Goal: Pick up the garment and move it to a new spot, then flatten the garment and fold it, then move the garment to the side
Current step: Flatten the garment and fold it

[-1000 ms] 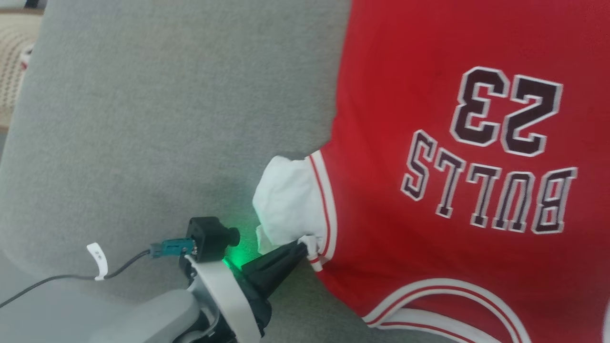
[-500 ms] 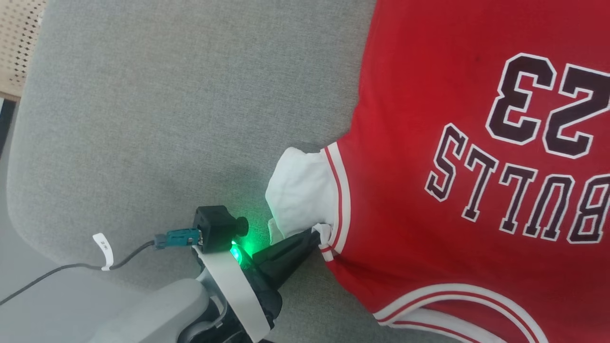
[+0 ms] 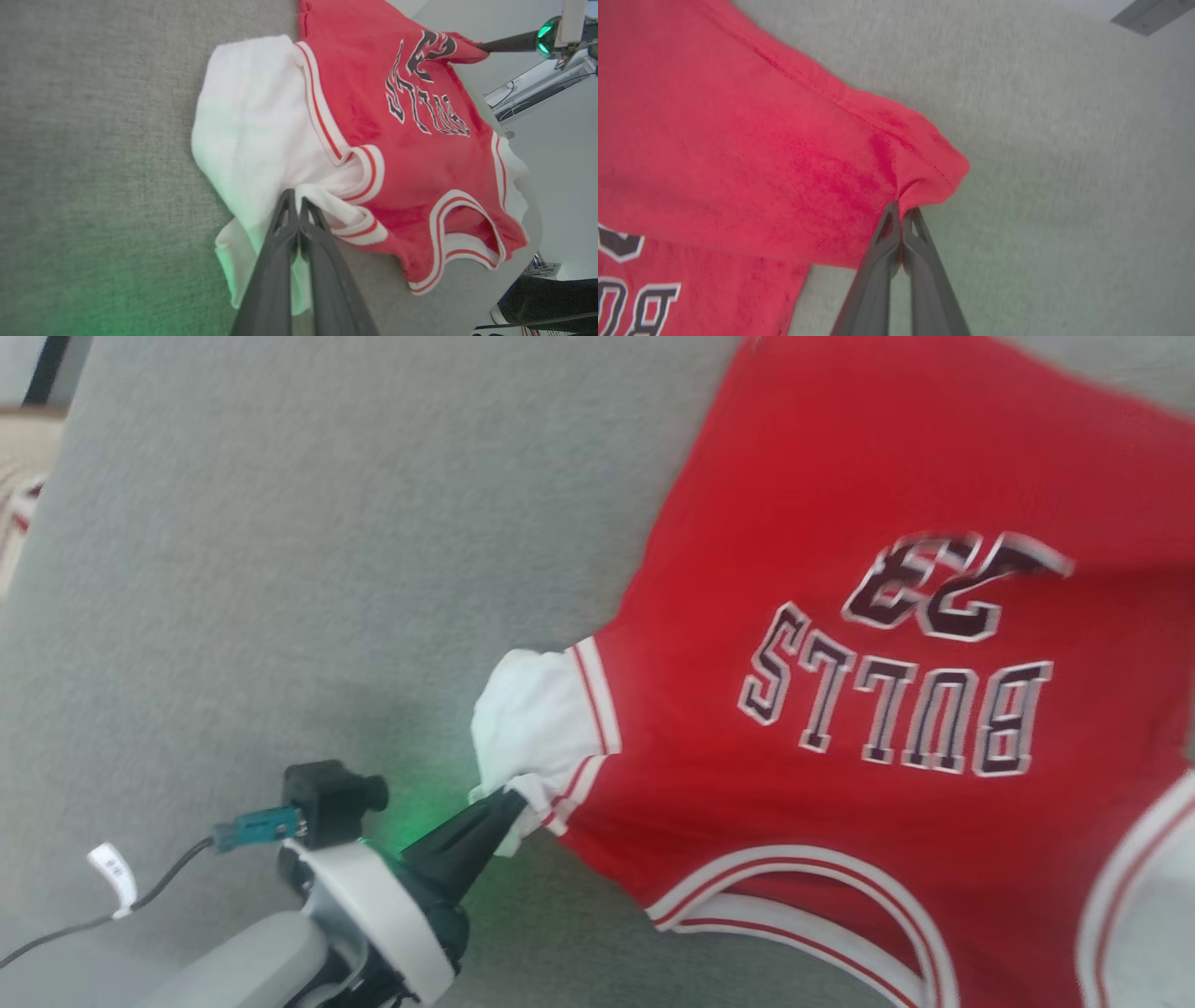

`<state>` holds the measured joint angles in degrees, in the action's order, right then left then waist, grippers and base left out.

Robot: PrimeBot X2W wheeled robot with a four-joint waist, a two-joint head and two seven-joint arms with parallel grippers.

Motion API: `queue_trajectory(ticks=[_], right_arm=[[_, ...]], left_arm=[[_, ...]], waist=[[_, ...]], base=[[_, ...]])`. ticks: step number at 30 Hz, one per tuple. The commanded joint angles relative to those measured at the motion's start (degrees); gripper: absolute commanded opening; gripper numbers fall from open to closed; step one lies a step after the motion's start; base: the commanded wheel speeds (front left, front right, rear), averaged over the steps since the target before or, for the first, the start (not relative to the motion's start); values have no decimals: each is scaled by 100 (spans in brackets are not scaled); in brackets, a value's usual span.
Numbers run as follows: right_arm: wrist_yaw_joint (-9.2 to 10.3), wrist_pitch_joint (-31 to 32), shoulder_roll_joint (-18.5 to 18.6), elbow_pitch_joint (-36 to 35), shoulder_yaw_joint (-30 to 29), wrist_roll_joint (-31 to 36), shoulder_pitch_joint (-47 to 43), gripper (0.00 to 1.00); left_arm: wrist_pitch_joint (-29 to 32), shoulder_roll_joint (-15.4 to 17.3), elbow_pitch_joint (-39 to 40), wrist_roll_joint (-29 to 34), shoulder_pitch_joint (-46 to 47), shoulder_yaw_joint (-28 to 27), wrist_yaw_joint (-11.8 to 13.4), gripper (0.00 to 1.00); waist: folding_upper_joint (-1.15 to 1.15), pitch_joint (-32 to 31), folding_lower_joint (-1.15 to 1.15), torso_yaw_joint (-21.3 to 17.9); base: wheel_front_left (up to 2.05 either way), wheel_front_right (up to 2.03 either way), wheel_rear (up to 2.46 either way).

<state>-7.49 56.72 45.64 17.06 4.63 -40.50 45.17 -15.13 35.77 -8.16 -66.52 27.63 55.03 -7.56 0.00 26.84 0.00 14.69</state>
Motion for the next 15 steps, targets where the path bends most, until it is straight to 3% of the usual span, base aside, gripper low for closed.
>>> queue_trajectory(ticks=[1,7,15], right_arm=[[0,0,78,-332,-106,-304,-628,0],[-1,70,138,-1348,-494,-817,-2353,0],[0,386,-381,-2813,-893,-1011,-4897,0]], left_arm=[[0,92,6,64,-171,-104,18,0],[0,241,40,88,-482,-337,18,0],[-1,350,93,162,-842,-728,18,0]], waist=[[0,-337,0,-329],[0,-564,0,-650],[0,-727,0,-1016]], base=[[0,0,0],[0,0,0],[0,0,0]])
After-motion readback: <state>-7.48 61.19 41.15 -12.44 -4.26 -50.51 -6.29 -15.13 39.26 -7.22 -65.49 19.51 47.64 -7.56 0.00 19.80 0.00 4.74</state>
